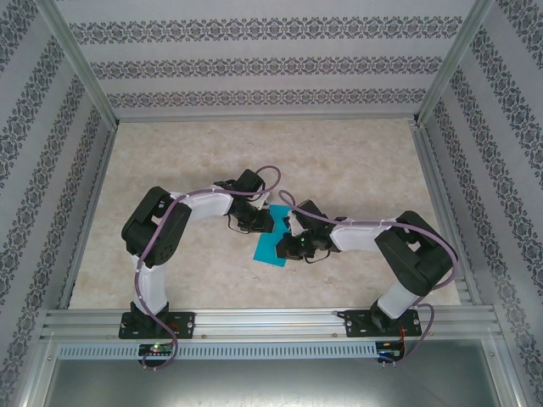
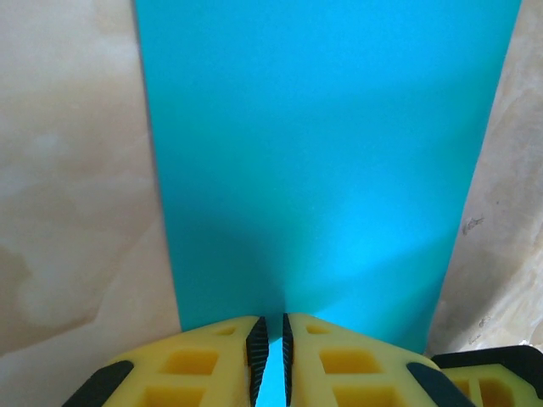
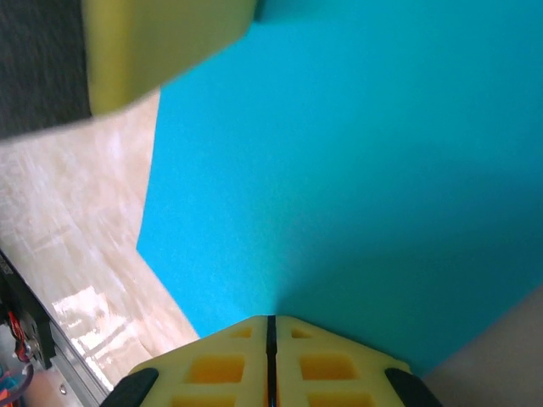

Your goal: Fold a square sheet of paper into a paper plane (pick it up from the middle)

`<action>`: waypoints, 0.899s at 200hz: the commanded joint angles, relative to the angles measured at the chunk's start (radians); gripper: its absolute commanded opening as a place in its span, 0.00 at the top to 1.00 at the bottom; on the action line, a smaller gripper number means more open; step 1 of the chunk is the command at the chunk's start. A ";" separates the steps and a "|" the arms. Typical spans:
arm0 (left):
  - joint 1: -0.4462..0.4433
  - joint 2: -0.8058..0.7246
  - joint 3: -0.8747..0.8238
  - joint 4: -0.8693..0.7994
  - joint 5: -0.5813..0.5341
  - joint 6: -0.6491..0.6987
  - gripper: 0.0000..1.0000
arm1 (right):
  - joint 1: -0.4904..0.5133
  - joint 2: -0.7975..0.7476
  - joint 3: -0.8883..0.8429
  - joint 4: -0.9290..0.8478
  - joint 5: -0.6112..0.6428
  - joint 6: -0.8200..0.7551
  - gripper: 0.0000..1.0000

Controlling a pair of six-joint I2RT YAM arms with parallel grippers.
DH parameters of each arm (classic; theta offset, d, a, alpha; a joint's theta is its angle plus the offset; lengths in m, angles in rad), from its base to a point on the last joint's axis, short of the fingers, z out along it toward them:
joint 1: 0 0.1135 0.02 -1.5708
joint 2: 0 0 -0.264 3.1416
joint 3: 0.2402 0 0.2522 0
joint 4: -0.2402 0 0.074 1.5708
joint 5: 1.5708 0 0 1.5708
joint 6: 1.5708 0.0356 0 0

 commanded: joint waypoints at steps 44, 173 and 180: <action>-0.007 0.096 -0.053 -0.140 -0.122 0.026 0.79 | 0.068 -0.063 -0.104 -0.157 0.053 -0.033 0.91; -0.007 0.079 -0.054 -0.142 -0.120 0.024 0.79 | 0.002 -0.277 -0.052 -0.162 0.109 0.046 0.91; -0.007 0.080 -0.054 -0.141 -0.118 0.023 0.79 | -0.024 -0.281 -0.039 -0.150 0.115 0.051 0.91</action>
